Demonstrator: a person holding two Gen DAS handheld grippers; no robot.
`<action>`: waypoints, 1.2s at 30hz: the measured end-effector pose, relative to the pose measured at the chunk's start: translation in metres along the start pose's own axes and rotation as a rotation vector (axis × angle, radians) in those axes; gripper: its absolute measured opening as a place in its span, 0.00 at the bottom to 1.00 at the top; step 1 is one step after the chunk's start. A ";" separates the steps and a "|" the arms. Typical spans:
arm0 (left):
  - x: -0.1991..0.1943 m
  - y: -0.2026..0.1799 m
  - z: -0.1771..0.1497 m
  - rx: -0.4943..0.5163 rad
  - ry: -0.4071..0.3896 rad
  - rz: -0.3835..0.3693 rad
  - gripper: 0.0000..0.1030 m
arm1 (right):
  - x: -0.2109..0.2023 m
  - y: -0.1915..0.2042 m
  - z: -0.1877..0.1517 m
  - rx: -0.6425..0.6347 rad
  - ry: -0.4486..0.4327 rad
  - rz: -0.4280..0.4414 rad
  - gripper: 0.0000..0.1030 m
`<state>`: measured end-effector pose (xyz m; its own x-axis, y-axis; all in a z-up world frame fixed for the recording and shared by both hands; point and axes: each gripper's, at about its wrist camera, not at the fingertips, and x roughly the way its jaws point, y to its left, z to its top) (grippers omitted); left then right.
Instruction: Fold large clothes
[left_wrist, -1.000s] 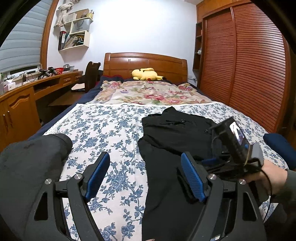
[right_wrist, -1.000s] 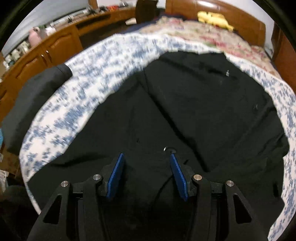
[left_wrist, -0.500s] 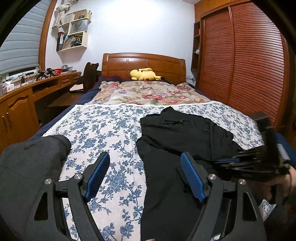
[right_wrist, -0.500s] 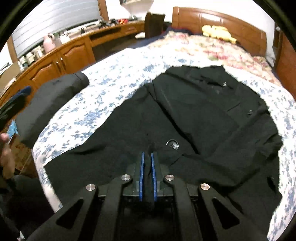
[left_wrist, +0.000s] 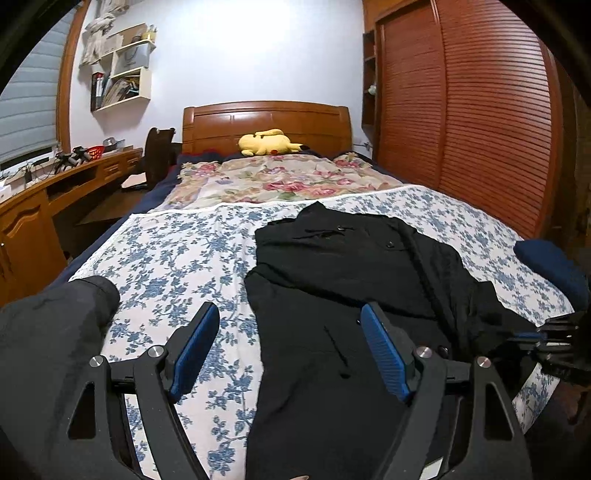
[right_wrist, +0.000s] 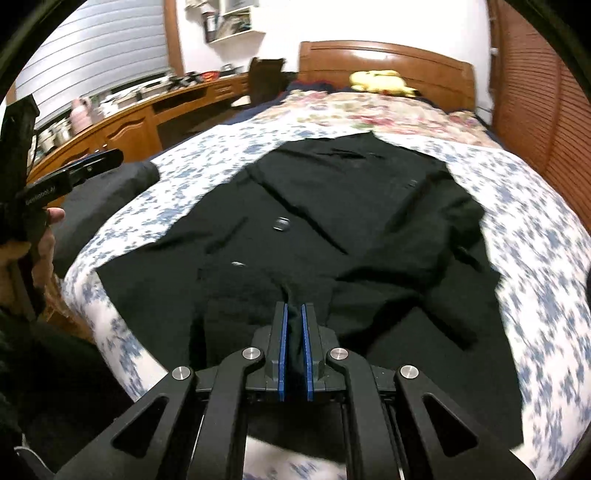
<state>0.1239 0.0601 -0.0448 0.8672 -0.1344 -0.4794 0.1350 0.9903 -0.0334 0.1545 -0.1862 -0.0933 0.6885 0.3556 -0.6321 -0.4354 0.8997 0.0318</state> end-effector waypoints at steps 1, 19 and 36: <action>0.001 -0.003 0.000 0.004 0.002 -0.004 0.77 | -0.003 -0.006 -0.004 0.027 -0.011 -0.008 0.07; 0.019 -0.047 0.001 0.065 0.042 -0.057 0.77 | -0.055 -0.038 -0.026 0.096 0.037 -0.164 0.17; 0.024 -0.071 -0.007 0.098 0.080 -0.101 0.77 | -0.034 -0.022 -0.005 0.020 0.069 -0.110 0.44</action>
<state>0.1319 -0.0128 -0.0606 0.8065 -0.2255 -0.5466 0.2687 0.9632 -0.0010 0.1377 -0.2191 -0.0762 0.6895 0.2364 -0.6846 -0.3470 0.9375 -0.0257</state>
